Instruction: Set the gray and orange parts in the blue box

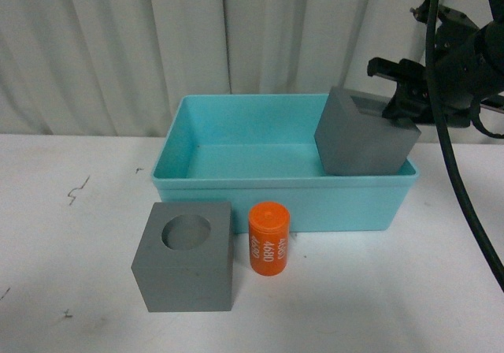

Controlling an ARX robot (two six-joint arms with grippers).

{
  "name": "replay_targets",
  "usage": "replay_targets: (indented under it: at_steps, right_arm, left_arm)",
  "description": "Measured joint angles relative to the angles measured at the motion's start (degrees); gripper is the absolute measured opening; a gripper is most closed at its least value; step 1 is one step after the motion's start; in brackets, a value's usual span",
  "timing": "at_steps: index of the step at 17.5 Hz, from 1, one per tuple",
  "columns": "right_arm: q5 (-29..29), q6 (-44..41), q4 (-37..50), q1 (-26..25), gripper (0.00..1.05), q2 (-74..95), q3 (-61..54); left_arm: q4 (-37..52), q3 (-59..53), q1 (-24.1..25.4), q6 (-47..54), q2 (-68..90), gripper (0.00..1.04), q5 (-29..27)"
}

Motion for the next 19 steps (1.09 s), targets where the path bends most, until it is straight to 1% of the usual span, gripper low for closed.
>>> replay_targets:
  at_steps: [6, 7, 8, 9, 11, 12, 14, 15, 16, 19]
  right_arm:
    - [1.4, -1.1, -1.3, -0.2, 0.18, 2.4, -0.1]
    - [1.5, -1.6, -1.5, -0.2, 0.20, 2.5, -0.1]
    - [1.5, -1.6, -1.5, -0.2, 0.32, 2.5, 0.0]
    - [1.6, -1.6, -1.5, -0.3, 0.41, 2.5, 0.0]
    - [1.8, -1.7, -1.5, -0.3, 0.68, 2.2, 0.0]
    - [1.7, -1.7, -1.9, -0.3, 0.79, 1.4, 0.0]
    - [1.3, -1.8, -1.8, -0.3, 0.97, -1.5, 0.0]
    - [1.0, -1.8, -1.5, -0.3, 1.00, -3.1, 0.0]
    - [0.5, -1.8, -1.2, -0.3, 0.98, -4.9, -0.2]
    - [-0.5, -1.7, 0.7, -0.6, 0.98, -11.3, -2.3]
  left_arm:
    - [0.0, 0.0, 0.0, 0.0, 0.0, 0.98, 0.0]
    - [0.0, 0.0, 0.0, 0.0, 0.0, 0.98, 0.0]
    - [0.0, 0.0, 0.0, 0.0, 0.0, 0.98, 0.0]
    - [0.0, 0.0, 0.0, 0.0, 0.0, 0.98, 0.0]
    - [0.0, 0.0, 0.0, 0.0, 0.0, 0.98, 0.0]
    - [0.0, 0.0, 0.0, 0.0, 0.0, 0.98, 0.0]
    - [0.0, 0.0, 0.0, 0.0, 0.0, 0.98, 0.0]
    - [0.0, 0.0, 0.0, 0.0, 0.0, 0.98, 0.0]
    - [0.0, 0.0, 0.0, 0.0, 0.0, 0.98, 0.0]
    - [0.0, 0.0, 0.0, 0.0, 0.0, 0.98, 0.0]
